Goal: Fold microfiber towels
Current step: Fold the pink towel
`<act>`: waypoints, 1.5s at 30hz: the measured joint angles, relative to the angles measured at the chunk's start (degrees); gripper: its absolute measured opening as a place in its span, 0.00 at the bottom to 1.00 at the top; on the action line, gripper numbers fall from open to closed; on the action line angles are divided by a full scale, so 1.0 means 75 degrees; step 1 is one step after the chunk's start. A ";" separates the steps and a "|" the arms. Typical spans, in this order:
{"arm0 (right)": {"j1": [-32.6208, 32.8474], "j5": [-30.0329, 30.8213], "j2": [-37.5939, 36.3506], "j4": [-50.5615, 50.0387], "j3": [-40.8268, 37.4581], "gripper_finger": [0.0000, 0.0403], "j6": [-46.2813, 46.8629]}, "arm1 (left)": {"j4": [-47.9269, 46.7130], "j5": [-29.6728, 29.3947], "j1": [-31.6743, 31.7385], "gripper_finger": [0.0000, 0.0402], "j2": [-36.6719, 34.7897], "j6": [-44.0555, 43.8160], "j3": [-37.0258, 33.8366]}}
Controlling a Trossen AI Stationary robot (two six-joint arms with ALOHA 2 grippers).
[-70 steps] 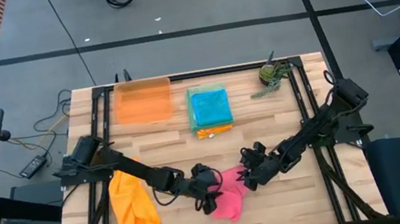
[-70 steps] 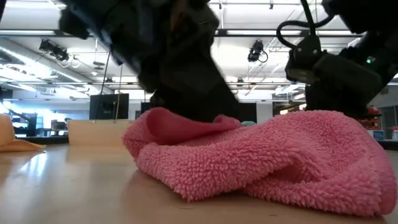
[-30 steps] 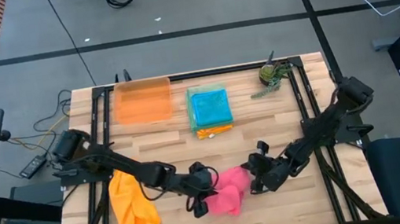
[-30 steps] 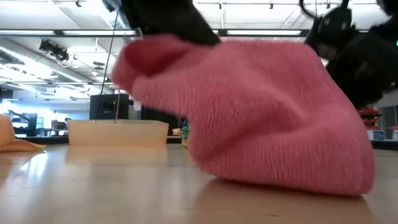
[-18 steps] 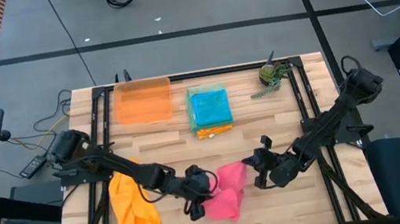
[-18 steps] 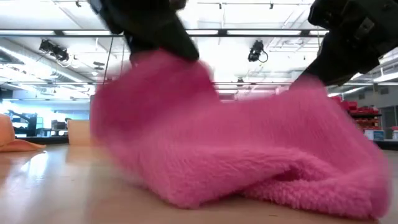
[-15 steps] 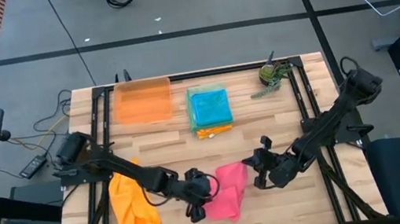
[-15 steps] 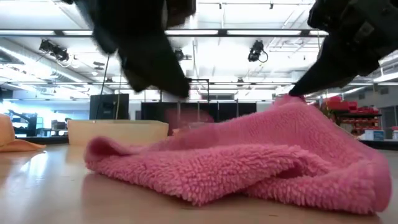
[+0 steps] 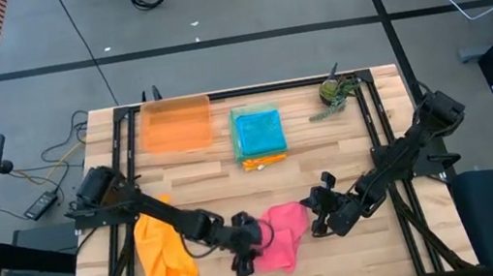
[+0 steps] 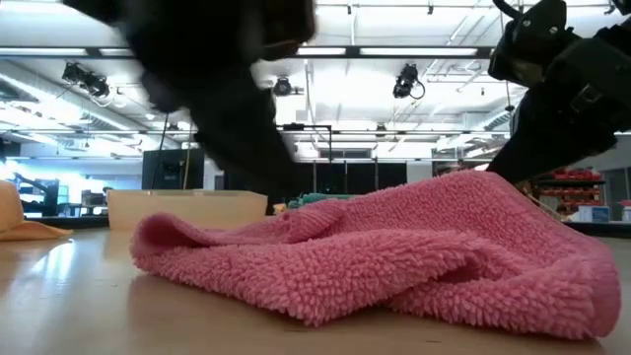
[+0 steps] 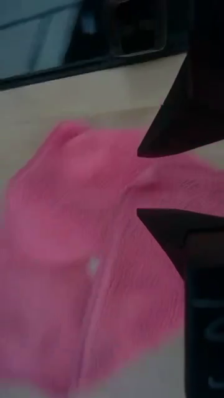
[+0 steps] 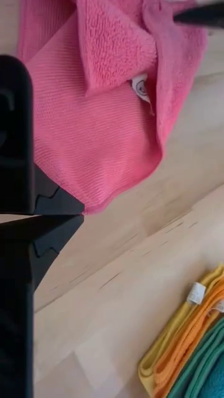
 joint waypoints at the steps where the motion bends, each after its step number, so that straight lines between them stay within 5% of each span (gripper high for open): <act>1: -0.0019 0.0001 -0.0007 -0.0009 0.0000 0.01 -0.0014 | 0.0018 0.0016 -0.0089 0.40 0.0063 0.0222 -0.0008; 18: -0.0117 -0.0137 -0.0029 0.0038 0.0003 0.01 -0.0121 | 0.0351 -0.0221 0.0032 0.58 0.0449 -0.0258 -0.0004; 45: -0.0117 -0.0201 -0.0032 -0.0023 0.0003 0.01 -0.0036 | 0.0840 0.0041 0.0145 0.19 0.0855 -0.0965 -0.0010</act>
